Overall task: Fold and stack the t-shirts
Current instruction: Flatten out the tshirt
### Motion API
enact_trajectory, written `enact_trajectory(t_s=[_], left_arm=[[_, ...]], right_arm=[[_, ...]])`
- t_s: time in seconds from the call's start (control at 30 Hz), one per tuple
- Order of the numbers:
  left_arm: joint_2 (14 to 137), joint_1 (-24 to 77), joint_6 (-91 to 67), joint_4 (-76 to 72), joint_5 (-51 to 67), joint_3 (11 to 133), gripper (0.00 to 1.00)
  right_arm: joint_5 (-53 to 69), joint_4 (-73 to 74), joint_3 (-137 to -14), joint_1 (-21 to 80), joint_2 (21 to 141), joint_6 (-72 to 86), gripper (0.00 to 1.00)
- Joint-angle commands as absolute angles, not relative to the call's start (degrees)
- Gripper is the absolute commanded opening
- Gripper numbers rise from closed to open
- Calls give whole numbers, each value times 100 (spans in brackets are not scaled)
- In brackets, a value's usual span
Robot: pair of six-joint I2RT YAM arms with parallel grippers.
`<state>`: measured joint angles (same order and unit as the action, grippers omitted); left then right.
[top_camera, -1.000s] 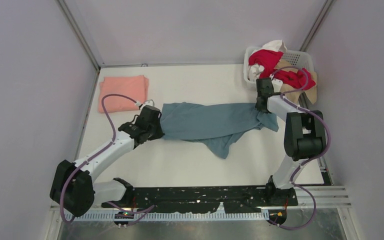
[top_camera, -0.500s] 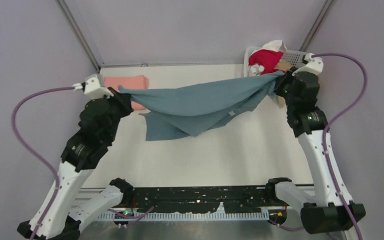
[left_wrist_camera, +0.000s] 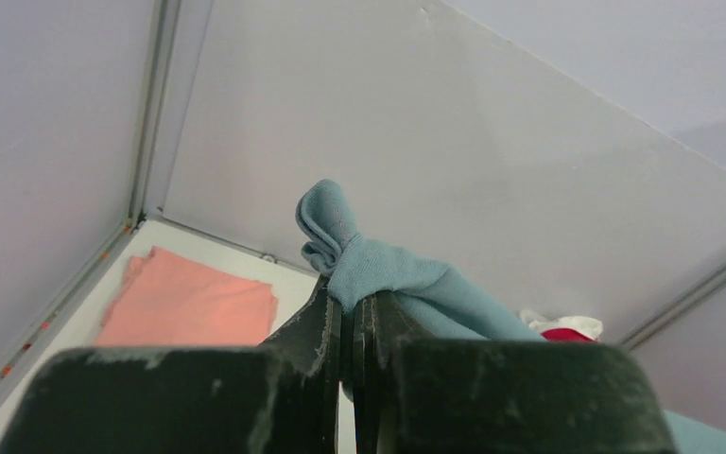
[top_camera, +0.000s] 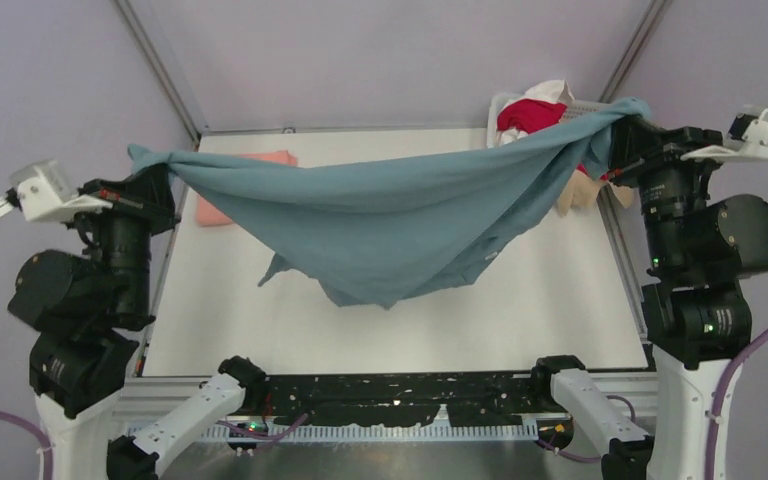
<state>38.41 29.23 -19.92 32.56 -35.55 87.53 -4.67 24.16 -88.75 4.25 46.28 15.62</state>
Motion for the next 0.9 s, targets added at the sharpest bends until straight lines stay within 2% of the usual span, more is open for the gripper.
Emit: enact_trajectory(t_s=[0.0, 0.13, 0.23, 0.37, 0.47, 0.6, 0.73, 0.83, 0.87], left_arm=[[5279, 2699, -1480, 3194, -3801, 9330, 0], [6721, 1348, -1862, 3992, -2262, 10855, 0], [7488, 834, -1787, 4405, -1530, 11911, 0], [7652, 651, -1626, 4338, -1132, 12080, 0], [7405, 563, -1642, 4346, -1063, 11573, 0], [6920, 495, -1745, 4922, -1553, 10264, 0], [6102, 497, -2053, 4769, -1797, 8210, 0], [6039, 506, -2273, 4577, -1862, 7534, 0], [6178, 507, -2257, 4455, -1837, 7494, 0]], right_arm=[[-408, 2200, -9155, 396, 5656, 1397, 5], [-164, 1699, -9677, 394, 6606, 1530, 5], [-215, 1744, -10147, 395, 7119, 1488, 5], [-280, 1886, -10364, 396, 7162, 1348, 5], [-323, 2062, -9936, 393, 6857, 1195, 6], [-673, 3262, -9206, 395, 6536, 1053, 8], [-584, 3803, -7398, 395, 5925, 1407, 8], [304, 3656, -6001, 394, 5459, 1594, 9], [337, 3672, -5839, 395, 5432, 1592, 16]])
